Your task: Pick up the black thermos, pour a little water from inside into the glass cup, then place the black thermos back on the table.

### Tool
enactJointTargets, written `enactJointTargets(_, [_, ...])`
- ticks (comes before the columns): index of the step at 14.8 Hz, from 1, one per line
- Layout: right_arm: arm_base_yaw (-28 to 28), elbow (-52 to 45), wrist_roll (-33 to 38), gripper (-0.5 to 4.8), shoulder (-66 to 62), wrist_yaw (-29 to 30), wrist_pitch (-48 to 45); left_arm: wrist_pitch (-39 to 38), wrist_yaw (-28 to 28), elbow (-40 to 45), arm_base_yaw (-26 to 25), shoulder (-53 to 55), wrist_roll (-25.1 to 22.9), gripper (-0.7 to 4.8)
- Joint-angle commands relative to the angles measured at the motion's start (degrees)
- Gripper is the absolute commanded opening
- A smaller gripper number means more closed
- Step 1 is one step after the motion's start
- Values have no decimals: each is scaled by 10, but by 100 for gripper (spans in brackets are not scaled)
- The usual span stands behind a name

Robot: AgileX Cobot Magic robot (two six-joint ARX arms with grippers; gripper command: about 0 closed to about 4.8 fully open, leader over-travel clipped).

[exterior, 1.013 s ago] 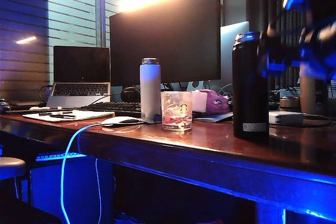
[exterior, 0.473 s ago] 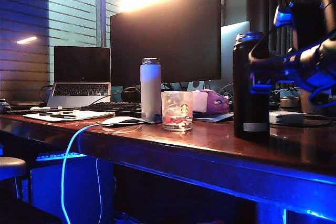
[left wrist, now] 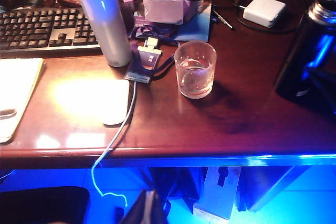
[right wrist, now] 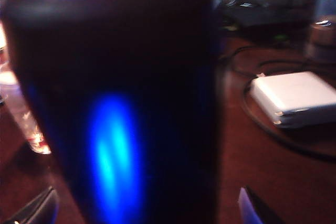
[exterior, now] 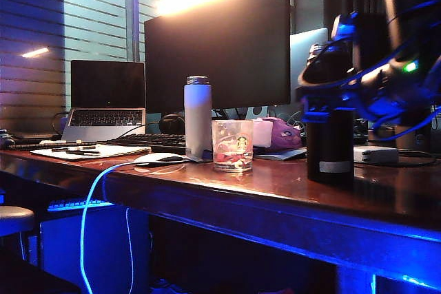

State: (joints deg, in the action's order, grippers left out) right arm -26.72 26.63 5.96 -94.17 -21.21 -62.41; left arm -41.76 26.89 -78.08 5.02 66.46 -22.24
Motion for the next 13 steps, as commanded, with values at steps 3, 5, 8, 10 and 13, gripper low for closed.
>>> enactJointTargets(3, [0,39,-2,479,-46,2,-14,7,3,-3,0,-2,2,-5])
enactJointTargets(5, [0,44,-2,479,-55,-11,-18,7,2,-3,0,-2,2,-5])
enactJointTargets(8, [2,48,-13,479,-66,-18,-26,7,2,-3,0,-2,2,-5])
enactJointTargets(10, [9,56,-24,479,-66,-18,-26,7,3,-3,0,-2,2,-5])
enactJointTargets(13, [12,75,-47,479,-68,-17,-26,7,2,-3,0,-2,2,-5])
